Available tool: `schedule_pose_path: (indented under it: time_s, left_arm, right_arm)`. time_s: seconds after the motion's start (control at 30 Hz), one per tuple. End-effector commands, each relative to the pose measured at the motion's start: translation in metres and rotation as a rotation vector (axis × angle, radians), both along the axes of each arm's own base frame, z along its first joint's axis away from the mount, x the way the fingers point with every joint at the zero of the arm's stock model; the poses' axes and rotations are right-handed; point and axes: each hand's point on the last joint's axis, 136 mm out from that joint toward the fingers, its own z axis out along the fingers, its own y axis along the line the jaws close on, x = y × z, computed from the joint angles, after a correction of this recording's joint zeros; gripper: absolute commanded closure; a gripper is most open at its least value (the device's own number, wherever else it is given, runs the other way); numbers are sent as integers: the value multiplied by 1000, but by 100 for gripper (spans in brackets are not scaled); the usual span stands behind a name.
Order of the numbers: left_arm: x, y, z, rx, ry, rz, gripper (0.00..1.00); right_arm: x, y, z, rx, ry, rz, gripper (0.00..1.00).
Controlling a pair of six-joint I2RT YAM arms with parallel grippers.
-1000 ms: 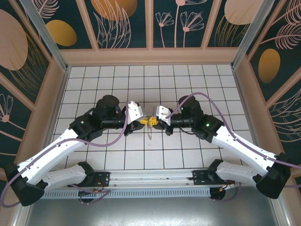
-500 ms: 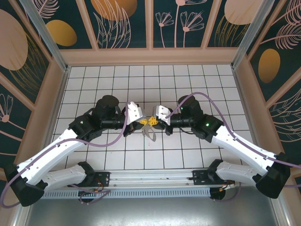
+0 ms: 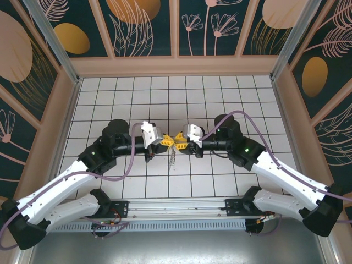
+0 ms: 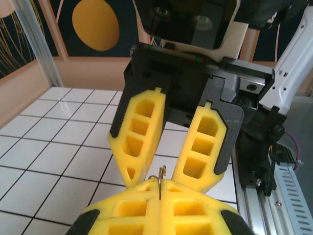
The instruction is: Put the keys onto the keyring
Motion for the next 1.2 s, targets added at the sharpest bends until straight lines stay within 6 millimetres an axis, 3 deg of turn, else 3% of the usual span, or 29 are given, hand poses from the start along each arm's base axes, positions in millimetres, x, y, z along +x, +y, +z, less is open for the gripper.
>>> schedule_pose_path:
  time_s: [0.0,0.23,0.37,0.47,0.63,0.67,0.77,0.93,1.17]
  left_arm:
    - [-9,-2,27,-107,-47,-47,100]
    - [-6,-5,16,-84,-20,-46,100]
    - [2,-2,1,25,6,-2,100]
    - [5,1,-8,100,21,15,89]
    - [7,2,-32,227,73,6,86]
    - [8,0,-23,220,60,4,86]
    - [9,-1,-24,230,56,-2,87]
    - [11,-4,-27,232,54,-10,100]
    - [5,-7,-13,120,39,-24,100]
  right_arm:
    - [-5,1,12,55,-22,18,80]
    - [-5,-3,18,82,-33,12,100]
    - [1,-6,17,48,-46,-23,100]
    - [5,-6,14,3,-51,-40,100]
    - [10,-4,12,-47,-51,-40,100]
    - [10,-3,11,-53,-51,-39,100]
    - [10,-1,9,-76,-45,-35,100]
    - [10,1,3,-111,-36,-33,100]
    - [12,0,6,-86,-47,-52,100]
